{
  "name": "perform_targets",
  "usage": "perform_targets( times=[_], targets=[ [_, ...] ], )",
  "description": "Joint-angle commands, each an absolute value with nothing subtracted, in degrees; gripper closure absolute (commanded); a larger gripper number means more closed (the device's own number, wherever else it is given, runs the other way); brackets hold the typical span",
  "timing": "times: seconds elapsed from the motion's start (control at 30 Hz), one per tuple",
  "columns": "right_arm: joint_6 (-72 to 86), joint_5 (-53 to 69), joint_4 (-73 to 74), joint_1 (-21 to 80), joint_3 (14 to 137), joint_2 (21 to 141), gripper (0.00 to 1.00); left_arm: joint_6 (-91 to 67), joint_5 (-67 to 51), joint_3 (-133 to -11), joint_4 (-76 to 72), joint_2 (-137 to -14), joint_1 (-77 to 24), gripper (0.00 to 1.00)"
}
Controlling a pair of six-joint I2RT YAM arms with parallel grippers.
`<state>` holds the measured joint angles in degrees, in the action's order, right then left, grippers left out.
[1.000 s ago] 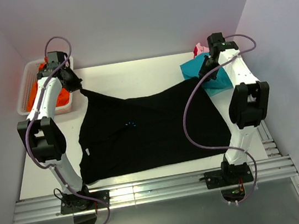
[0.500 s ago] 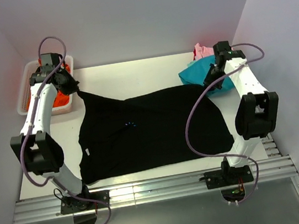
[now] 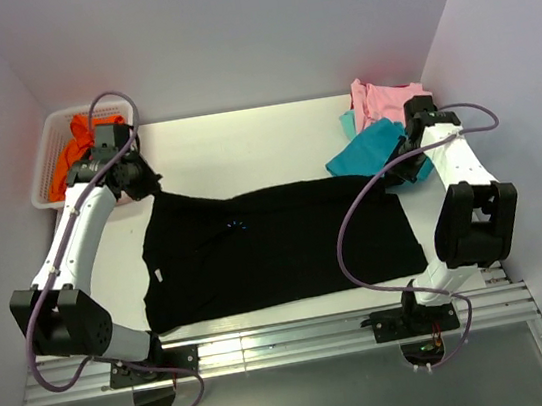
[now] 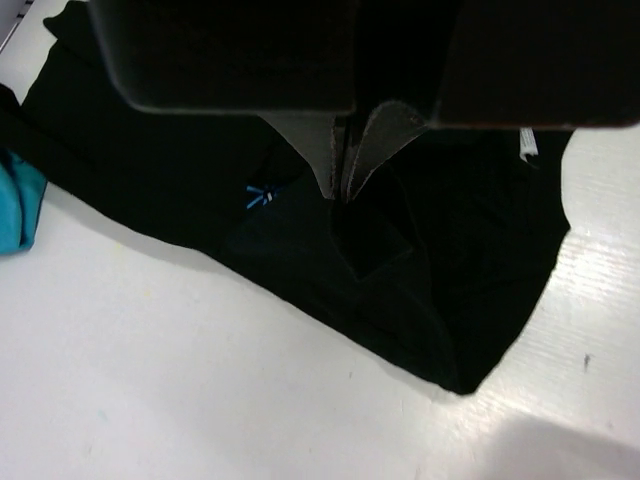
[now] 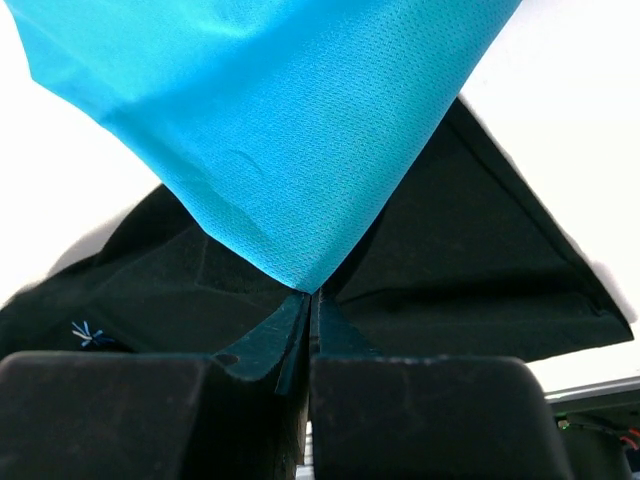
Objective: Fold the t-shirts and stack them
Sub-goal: Put the neatly folded tshirt into the corner of the board with the right arm
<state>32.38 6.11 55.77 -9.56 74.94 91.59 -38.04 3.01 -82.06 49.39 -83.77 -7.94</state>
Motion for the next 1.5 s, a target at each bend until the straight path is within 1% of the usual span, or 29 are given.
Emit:
perform_targets(
  times=[0.0,0.13,0.17,0.23,0.3,0.33,0.37,0.6,0.63,0.87,1.03,1.2,1.3,1.33,1.4,1.47],
  targets=[
    [33.05,7.46,53.18,-10.02,73.57,88.59,1.00,-40.43,5.18,-80.25,48.95,-80.69,-10.19,1.00],
    [32.70,8.00,52.82,-10.11,74.53,92.53,1.00,-41.66,5.80,-79.54,49.48,-80.42,-11.86,1.00],
    [32.61,7.48,52.82,-10.11,75.23,93.51,0.96,-41.75,5.97,-79.54,49.66,-80.33,-11.95,1.00],
    [32.43,7.47,53.87,-10.11,78.21,96.83,0.66,-41.84,6.41,-79.19,49.66,-79.81,-12.39,1.00],
    [32.61,6.16,55.19,-10.11,81.54,98.17,0.28,-41.92,6.68,-78.93,50.09,-79.46,-12.48,1.00],
    [32.61,5.46,55.54,-10.11,82.61,99.04,0.13,-41.92,6.94,-78.66,50.62,-79.28,-12.48,1.00],
    [32.52,4.49,56.16,-10.11,83.66,99.49,0.11,-41.92,7.29,-78.40,50.71,-79.02,-12.57,1.00],
    [32.70,0.09,58.27,-10.90,91.14,104.58,0.10,-41.66,7.12,-74.97,49.83,-77.52,-12.57,1.00],
    [32.52,-2.26,58.36,-11.16,91.84,106.33,0.10,-41.57,7.03,-75.23,50.10,-77.87,-12.57,1.00],
    [31.64,-5.71,60.02,-16.96,96.94,113.81,0.10,-40.43,6.86,-78.66,50.80,-80.77,-12.57,1.00],
    [31.46,-7.29,59.85,-21.35,97.12,117.41,0.10,-40.52,5.98,-77.79,50.01,-81.30,-12.57,1.00],
    [31.64,-8.44,58.63,-21.71,97.12,120.67,0.10,-39.90,6.24,-77.34,50.18,-82.09,-12.57,1.00],
    [31.55,-7.48,56.08,-21.71,93.79,121.11,0.13,-39.29,6.77,-77.69,50.45,-82.70,-12.57,1.00],
    [31.55,-7.04,55.29,-21.71,92.91,121.20,0.17,-39.20,6.85,-77.78,50.62,-82.88,-12.57,1.00],
    [31.64,-6.42,53.09,-21.62,90.62,121.55,0.21,-39.11,6.94,-78.31,50.80,-83.41,-12.57,1.00],
    [31.90,-7.11,51.95,-21.53,90.09,121.99,0.35,-38.94,6.94,-78.49,50.98,-83.84,-12.57,1.00]
  ],
)
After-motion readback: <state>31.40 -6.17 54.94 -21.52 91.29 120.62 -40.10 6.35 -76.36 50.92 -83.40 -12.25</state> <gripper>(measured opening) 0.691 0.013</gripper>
